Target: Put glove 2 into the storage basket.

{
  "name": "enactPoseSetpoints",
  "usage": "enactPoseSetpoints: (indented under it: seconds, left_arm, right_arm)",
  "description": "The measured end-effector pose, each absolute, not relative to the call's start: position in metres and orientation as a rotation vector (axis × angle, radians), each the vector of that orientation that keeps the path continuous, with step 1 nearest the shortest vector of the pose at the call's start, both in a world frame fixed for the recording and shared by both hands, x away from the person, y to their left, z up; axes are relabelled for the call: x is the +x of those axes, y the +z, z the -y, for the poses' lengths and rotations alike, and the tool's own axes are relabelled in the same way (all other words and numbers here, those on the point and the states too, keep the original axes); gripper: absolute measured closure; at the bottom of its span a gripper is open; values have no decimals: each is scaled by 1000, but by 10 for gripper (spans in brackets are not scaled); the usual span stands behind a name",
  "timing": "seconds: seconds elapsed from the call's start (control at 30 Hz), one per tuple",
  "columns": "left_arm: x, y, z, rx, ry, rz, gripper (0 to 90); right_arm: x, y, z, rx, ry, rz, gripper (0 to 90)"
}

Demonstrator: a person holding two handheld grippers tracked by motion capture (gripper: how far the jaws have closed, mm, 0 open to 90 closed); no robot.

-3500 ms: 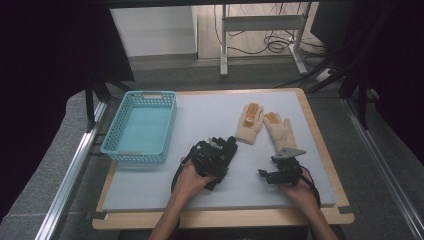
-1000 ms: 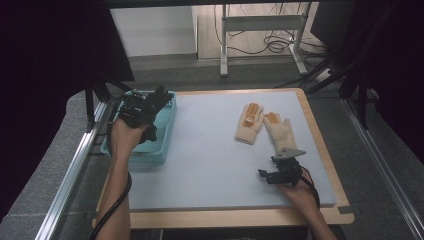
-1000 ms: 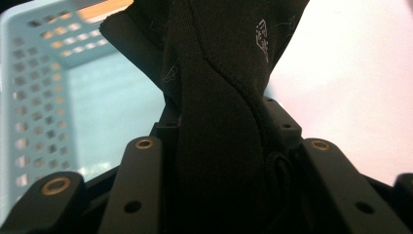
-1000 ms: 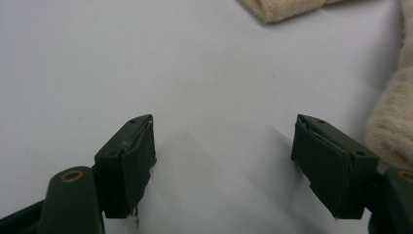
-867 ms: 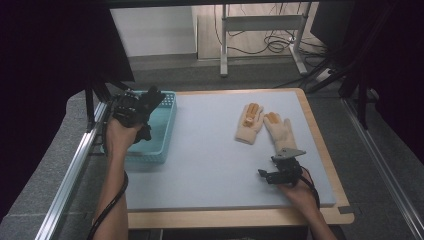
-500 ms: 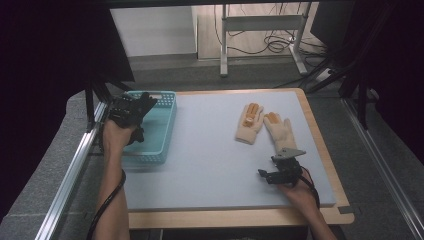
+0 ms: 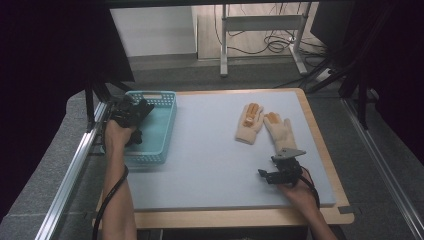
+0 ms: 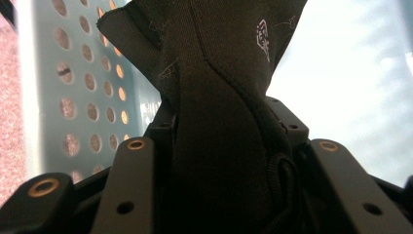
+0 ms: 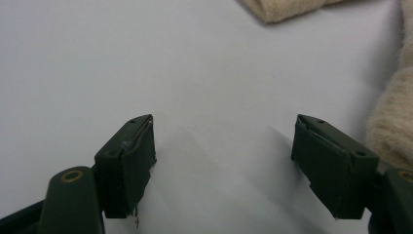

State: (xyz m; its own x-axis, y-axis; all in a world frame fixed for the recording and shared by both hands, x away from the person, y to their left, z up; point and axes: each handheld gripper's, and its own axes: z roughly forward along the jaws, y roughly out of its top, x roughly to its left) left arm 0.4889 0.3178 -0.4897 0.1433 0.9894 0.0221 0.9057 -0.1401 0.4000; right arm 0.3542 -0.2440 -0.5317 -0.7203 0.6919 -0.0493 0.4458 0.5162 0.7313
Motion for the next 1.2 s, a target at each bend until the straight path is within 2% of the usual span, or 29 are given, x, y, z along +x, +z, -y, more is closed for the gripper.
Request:
enactPoseSetpoints:
  seconds: [0.17, 0.3, 0.33, 0.37, 0.53, 0.8, 1.07, 1.2]
  left_arm:
    - [496, -501, -318, 2195, 433, -1882, 495]
    - [497, -505, -315, 2232, 382, -1869, 354]
    - [497, -505, -314, 2228, 372, -1864, 268]
    - [497, -504, -314, 2231, 365, -1861, 268]
    - [493, -496, -315, 2186, 360, -1825, 117]
    - [477, -475, -318, 2044, 354, -1717, 55]
    - [464, -463, -303, 2090, 396, -1607, 25]
    - [456, -457, -297, 2040, 392, -1551, 23]
  right_arm:
    - [354, -532, 244, 947, 1029, -2426, 237]
    - [354, -532, 244, 946, 1029, -2426, 237]
    - [354, -532, 244, 946, 1028, -2426, 237]
    - [354, -532, 244, 946, 1028, -2426, 237]
    - [354, -532, 244, 946, 1028, -2426, 237]
    - [354, -532, 244, 946, 1028, -2426, 237]
    - [354, -532, 244, 947, 1027, -2426, 235]
    - [354, -532, 244, 947, 1026, -2425, 234]
